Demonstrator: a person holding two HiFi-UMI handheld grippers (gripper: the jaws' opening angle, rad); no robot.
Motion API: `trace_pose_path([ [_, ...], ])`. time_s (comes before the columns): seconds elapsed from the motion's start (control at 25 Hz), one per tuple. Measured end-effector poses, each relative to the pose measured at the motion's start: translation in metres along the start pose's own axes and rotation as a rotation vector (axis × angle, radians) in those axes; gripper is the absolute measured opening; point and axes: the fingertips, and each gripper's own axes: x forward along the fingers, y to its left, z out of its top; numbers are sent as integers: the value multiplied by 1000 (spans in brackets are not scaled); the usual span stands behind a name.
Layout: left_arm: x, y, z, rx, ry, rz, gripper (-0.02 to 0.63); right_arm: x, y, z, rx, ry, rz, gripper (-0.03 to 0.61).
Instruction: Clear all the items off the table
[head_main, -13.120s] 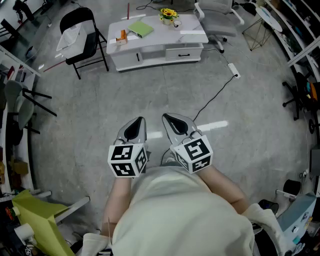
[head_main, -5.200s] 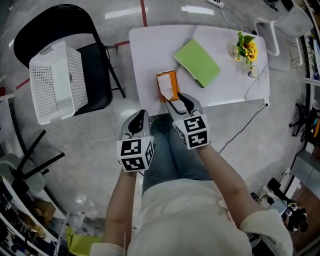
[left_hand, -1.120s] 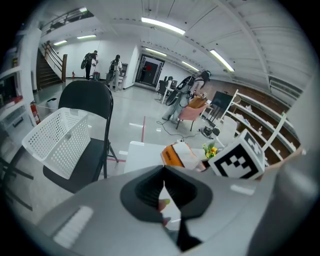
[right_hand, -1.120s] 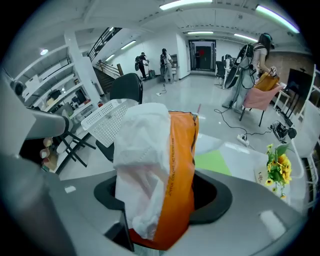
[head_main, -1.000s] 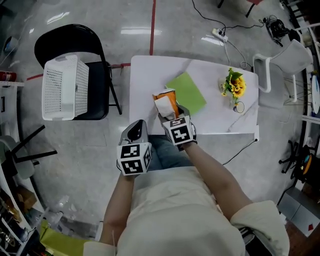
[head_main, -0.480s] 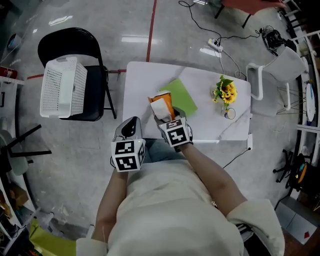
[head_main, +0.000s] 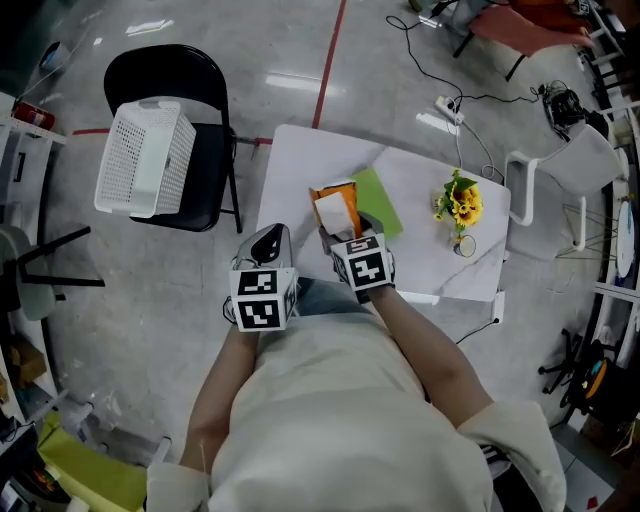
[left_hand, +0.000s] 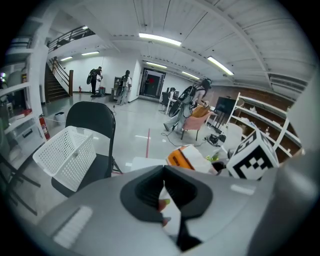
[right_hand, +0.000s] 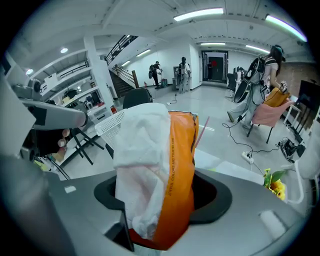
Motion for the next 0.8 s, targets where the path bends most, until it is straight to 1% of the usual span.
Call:
trace_pose_path([
  [0.2, 1, 12, 8, 2, -9, 11, 9, 5, 8, 14, -10, -13, 11, 314],
  [0.48, 2, 37, 13, 2, -11, -5, 9, 14, 22, 35, -22, -24, -3, 313],
  [0.8, 0, 78, 21, -5, -4, -16, 9, 28, 48, 56, -32, -18, -10, 313],
])
